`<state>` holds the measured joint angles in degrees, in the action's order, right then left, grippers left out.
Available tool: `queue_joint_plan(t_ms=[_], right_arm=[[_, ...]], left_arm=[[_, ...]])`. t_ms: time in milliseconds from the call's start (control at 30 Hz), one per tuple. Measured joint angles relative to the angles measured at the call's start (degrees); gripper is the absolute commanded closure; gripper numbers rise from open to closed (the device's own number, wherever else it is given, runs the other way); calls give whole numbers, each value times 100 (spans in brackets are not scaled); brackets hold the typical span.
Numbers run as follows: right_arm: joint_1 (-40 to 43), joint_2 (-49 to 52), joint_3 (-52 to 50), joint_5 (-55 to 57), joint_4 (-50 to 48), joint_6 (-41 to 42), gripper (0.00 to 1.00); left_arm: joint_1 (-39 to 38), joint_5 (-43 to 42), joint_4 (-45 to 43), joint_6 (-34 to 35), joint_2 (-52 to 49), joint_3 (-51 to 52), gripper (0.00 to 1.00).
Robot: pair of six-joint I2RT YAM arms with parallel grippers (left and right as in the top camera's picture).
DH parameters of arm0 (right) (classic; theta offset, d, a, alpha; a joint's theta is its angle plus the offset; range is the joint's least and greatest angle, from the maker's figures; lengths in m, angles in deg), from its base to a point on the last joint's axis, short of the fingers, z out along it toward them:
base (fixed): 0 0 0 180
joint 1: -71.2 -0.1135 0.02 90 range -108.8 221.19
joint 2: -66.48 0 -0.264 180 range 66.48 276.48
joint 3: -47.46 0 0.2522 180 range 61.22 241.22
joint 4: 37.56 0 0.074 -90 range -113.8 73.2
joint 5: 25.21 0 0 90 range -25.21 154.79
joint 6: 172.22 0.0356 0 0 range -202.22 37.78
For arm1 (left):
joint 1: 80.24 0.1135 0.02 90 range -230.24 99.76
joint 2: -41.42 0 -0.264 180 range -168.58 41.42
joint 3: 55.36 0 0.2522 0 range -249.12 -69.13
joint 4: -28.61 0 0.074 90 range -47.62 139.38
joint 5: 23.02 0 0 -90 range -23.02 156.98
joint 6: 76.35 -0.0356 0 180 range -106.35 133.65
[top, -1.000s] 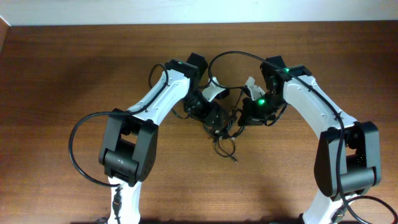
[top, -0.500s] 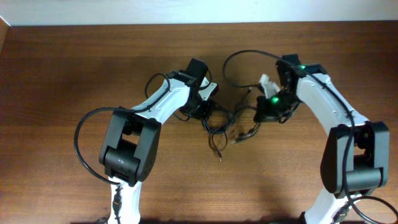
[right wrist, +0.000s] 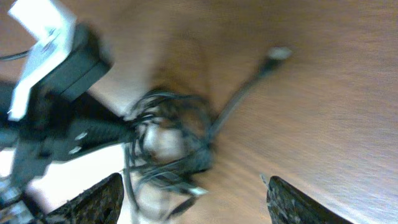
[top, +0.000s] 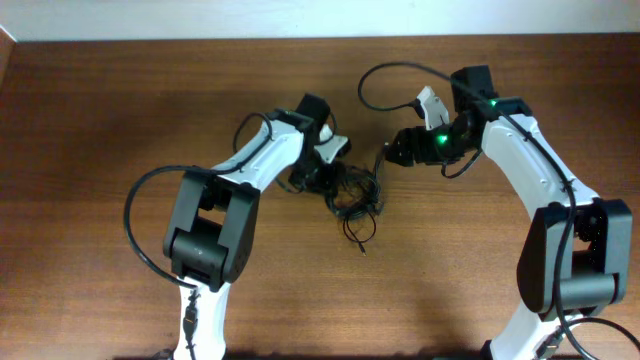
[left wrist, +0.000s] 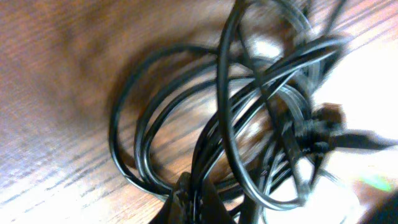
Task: Untangle cables
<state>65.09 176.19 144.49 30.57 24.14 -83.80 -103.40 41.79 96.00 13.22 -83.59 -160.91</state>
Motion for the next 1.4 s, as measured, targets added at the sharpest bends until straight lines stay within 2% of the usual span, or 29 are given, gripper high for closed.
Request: queue_joint_plan(t_ms=[33,100,133,267,367,400,433,500,567,733,800,867,900,933,1000,1033,1100,1200,1233,1267,1400], right_arm=[[0,-17,52,-195,302,9,25],[2,-26,74,-321,809,11,23],[0,-26,74,-323,931,9,23],[2,-26,74,-238,1329,17,22],[2,-26,74,236,1499,157,21],[2,-26,74,424,1508,205,19],[2,-26,74,669,1515,295,18],[37,-26,74,1110,1513,422,18],[243,-26,74,1342,1513,474,17],[1080,-26,74,1482,1513,505,15],[1152,-26,74,1482,1513,509,15],[1154,-26,74,1475,1515,507,14],[1154,-26,74,1473,1515,507,14],[1154,-26,74,1473,1513,509,14],[1154,-26,74,1473,1515,509,14],[1154,-26,74,1473,1517,509,14],[1154,-26,74,1473,1534,509,14],[1154,-26,74,1473,1534,525,14],[1154,-26,74,1475,1537,527,14],[1154,-26,74,1473,1537,527,14],[1154,-26,74,1469,1567,529,14]], left_arm=[[46,-105,105,-4,0,-166,87],[103,-229,459,-44,-4,-540,65],[111,-258,581,-55,-4,-697,60],[103,-339,813,-70,-4,-942,55],[33,-332,861,46,-4,-942,60],[17,-332,916,179,-4,-940,58],[0,-332,960,345,-4,-940,53],[-59,-328,1001,780,-4,-940,51],[-216,-50,1029,1563,-4,-942,51],[-772,623,988,3047,-4,-940,36],[-898,870,940,3405,-4,-940,36],[-1082,1241,761,3945,-11,-940,41],[-1097,1309,704,4079,-17,-938,56],[-1095,1364,575,4207,-31,-935,65],[-1088,1471,291,4441,-70,-935,64],[-1088,1495,264,4463,-81,-935,58],[-1091,1552,243,4566,-94,-931,59],[-1088,1578,42,4782,-101,-752,77],[-1088,1587,-105,4817,-101,-660,91],[-1088,1591,-210,4846,-101,-575,97],[-1088,1589,-354,4824,-101,-538,100]])
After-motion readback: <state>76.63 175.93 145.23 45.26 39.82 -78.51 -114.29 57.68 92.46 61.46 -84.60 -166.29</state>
